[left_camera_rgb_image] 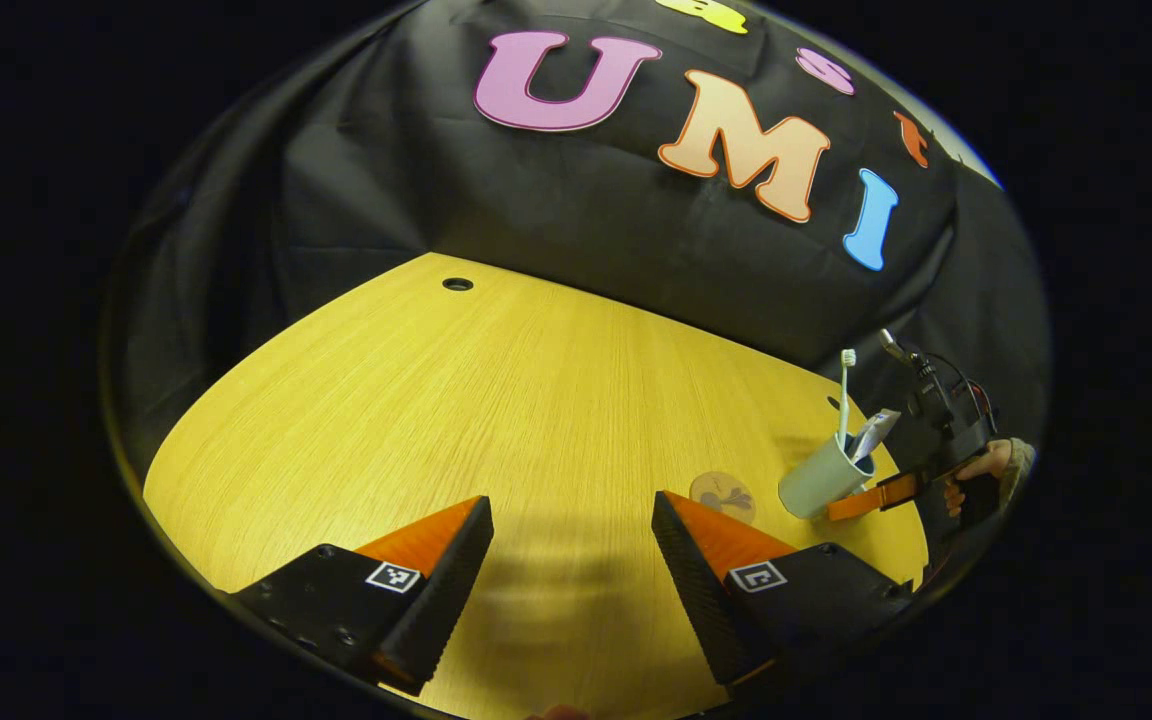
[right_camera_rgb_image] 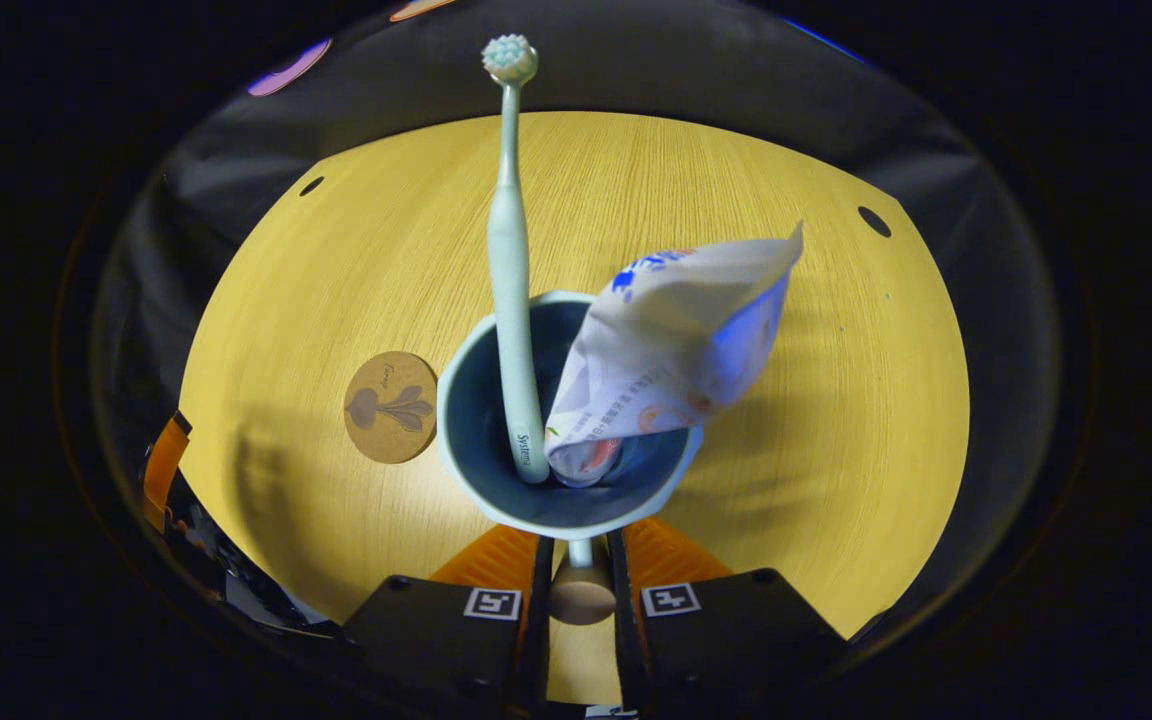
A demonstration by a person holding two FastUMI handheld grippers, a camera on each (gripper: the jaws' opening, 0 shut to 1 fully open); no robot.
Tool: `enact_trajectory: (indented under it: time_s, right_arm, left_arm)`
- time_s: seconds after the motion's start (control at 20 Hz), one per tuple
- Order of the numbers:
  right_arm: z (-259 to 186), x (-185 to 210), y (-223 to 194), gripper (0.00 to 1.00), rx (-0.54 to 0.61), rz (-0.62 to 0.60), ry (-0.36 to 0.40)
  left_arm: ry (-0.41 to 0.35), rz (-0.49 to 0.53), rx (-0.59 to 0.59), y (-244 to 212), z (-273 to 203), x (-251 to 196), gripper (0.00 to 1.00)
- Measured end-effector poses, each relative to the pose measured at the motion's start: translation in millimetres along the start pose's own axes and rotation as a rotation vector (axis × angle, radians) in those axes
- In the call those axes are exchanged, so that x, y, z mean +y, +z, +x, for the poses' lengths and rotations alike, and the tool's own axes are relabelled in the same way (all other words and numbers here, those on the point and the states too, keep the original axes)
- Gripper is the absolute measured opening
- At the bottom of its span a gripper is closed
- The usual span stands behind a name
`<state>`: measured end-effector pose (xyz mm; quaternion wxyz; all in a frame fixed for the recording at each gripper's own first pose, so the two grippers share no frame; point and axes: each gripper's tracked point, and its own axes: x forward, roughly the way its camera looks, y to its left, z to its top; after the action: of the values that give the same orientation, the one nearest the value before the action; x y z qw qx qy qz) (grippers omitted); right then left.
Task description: Put the toothbrush and toothpaste on the desktop into the cup, then pick up the cup and place it on the coaster on the desktop.
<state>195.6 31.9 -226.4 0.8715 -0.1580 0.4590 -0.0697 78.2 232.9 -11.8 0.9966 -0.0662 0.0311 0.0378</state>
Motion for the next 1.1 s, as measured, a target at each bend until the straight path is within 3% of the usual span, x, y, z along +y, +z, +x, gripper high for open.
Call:
enact_trajectory:
  time_s: [0.05,0.15,0.25,0.3,0.35,0.7,1.05,1.1]
  right_arm:
    - [-0.6,-0.3,-0.3,0.24,-0.005,-0.003,-0.004]
    - [-1.0,-1.3,1.1,0.28,-0.029,-0.032,-0.025]
    - [-4.1,2.5,3.9,0.24,-0.061,-0.078,-0.039]
    - [-5.1,7.5,4.0,0.28,-0.067,-0.093,-0.024]
    - [-5.7,14.7,2.5,0.24,-0.067,-0.096,-0.005]
    - [-11.2,80.9,9.9,0.27,-0.058,-0.181,0.093]
    - [-14.3,104.9,20.5,0.28,-0.026,-0.253,0.098]
    - [-13.2,104.3,19.8,0.24,-0.010,-0.254,0.095]
  left_arm:
    - [0.001,-0.001,0.004,-0.2,1.4,0.0,0.96]
    - [0.004,0.009,0.001,2.5,1.3,0.7,0.95]
    - [0.003,0.020,-0.006,4.9,0.6,-0.7,0.96]
    - [0.000,0.020,-0.007,5.8,0.0,-1.2,0.96]
    - [-0.003,0.017,-0.006,5.7,-1.8,-2.5,0.95]
    - [-0.008,0.001,0.010,1.4,-2.8,-1.4,0.96]
    - [-0.019,0.007,0.031,-6.0,-2.7,-1.0,0.96]
    - [-0.017,0.006,0.034,-6.6,-2.5,-1.1,0.96]
